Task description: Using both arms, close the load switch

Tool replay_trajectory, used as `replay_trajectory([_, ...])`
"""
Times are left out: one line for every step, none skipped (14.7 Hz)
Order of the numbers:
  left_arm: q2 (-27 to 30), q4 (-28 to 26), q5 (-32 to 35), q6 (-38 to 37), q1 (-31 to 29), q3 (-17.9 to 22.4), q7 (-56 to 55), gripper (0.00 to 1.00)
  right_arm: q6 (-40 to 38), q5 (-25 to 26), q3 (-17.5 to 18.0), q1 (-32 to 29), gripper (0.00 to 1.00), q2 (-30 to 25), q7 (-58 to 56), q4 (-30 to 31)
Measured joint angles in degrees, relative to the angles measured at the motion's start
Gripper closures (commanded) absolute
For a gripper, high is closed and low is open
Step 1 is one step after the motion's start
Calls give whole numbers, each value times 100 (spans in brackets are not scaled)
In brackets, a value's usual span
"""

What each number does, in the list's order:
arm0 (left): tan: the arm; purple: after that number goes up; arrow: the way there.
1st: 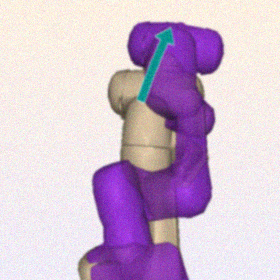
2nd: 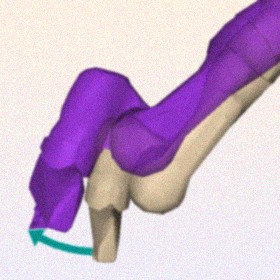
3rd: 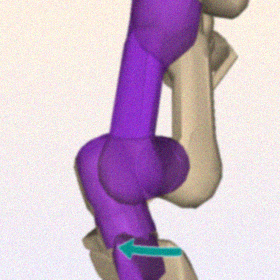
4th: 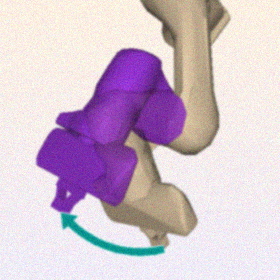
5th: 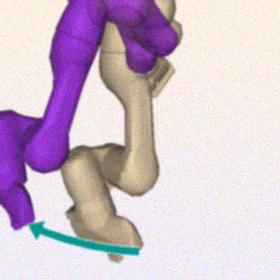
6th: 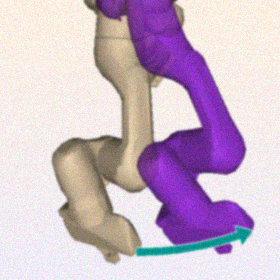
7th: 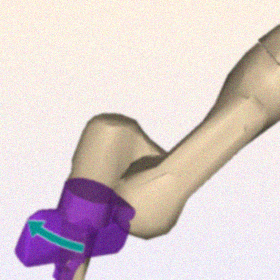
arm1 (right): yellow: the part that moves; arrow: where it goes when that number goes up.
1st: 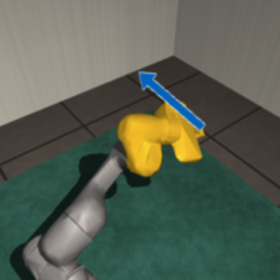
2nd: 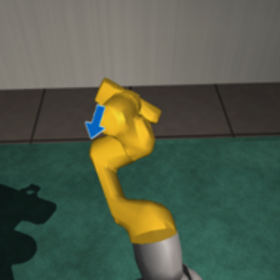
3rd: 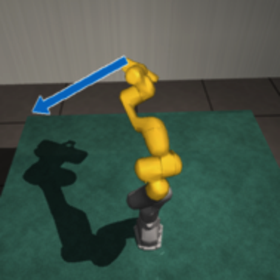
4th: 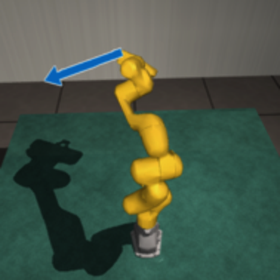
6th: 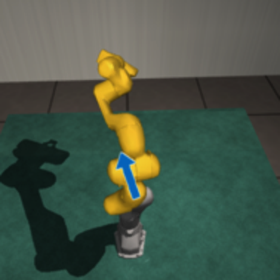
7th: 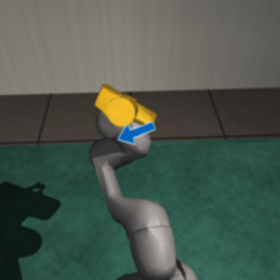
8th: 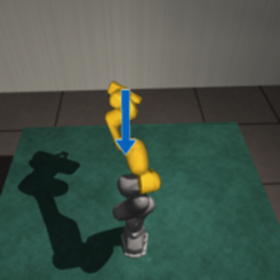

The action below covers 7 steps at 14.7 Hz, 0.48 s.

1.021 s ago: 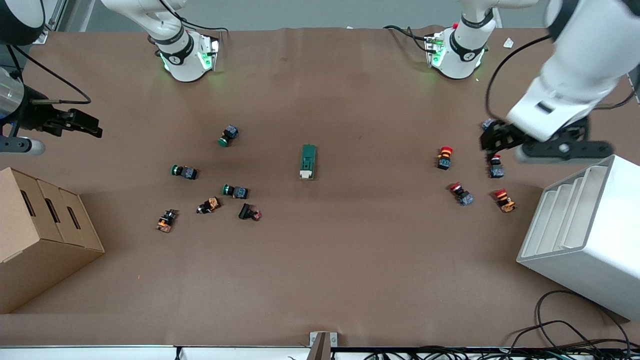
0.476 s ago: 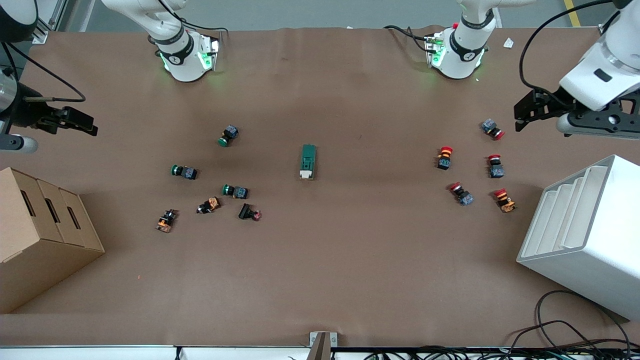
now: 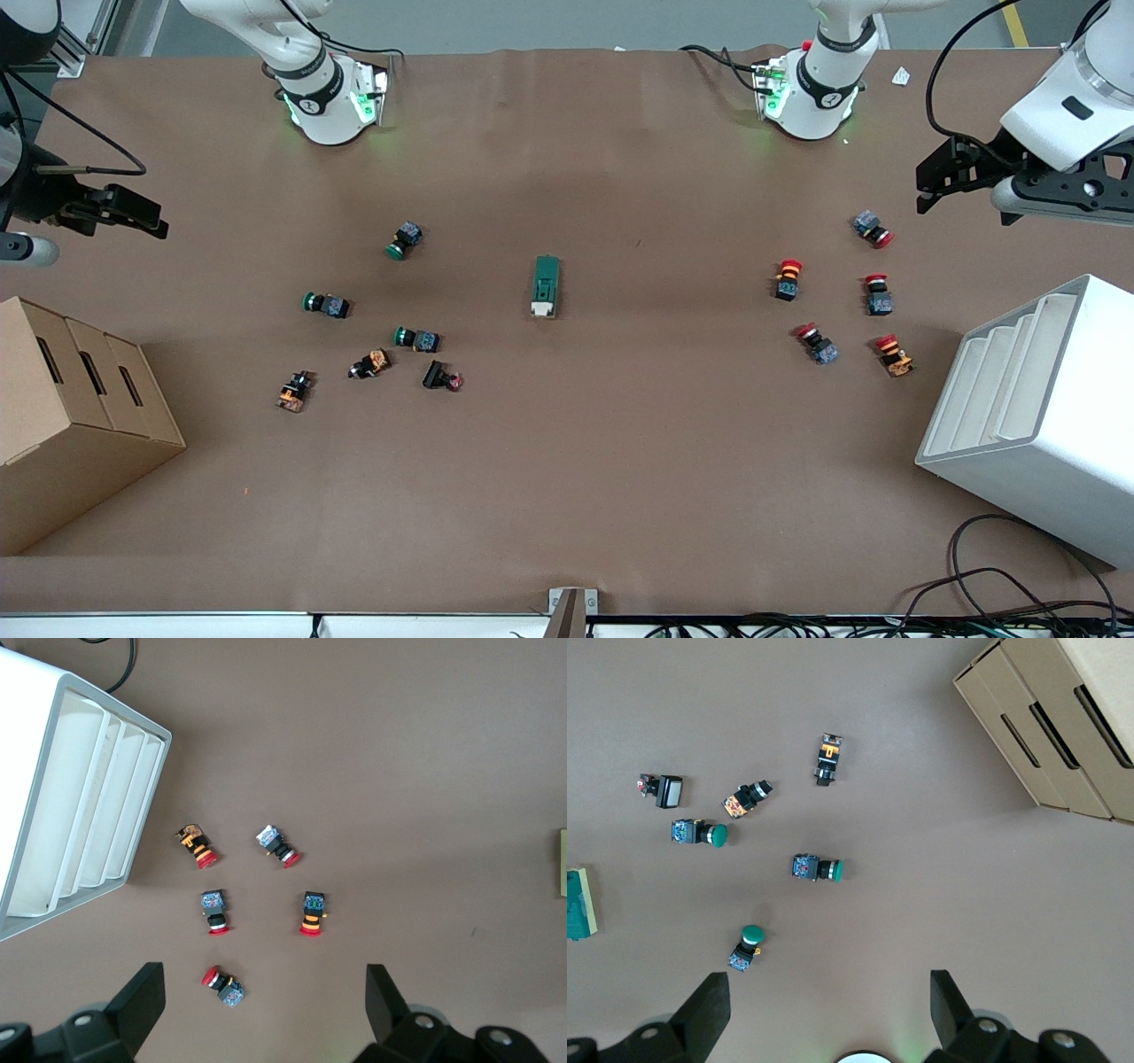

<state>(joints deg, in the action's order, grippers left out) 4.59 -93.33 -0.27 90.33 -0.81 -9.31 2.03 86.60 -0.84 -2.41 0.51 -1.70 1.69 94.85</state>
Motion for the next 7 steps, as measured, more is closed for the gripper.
replay_trajectory([-4,2,0,4,-5,4,1,0,0,0,24,-45,0,0,-7,-1])
replay_trajectory([-18,17,0,12,-11,5,1,0,0,0,68,-115,0,0,-38,-6])
replay_trajectory([-46,52,0,22,-18,5,1,0,0,0,89,-161,0,0,-85,-15])
replay_trajectory([-80,97,0,26,-23,5,1,0,0,0,92,-191,0,0,-120,-35])
replay_trajectory([-115,147,0,27,-25,6,1,0,-6,0,93,-218,0,0,-170,-78])
replay_trajectory([-148,183,0,27,-25,5,1,0,-53,1,93,-248,0,0,-264,-142])
replay_trajectory([-171,201,0,27,-26,5,1,0,-130,2,93,-283,0,-2,-349,-207])
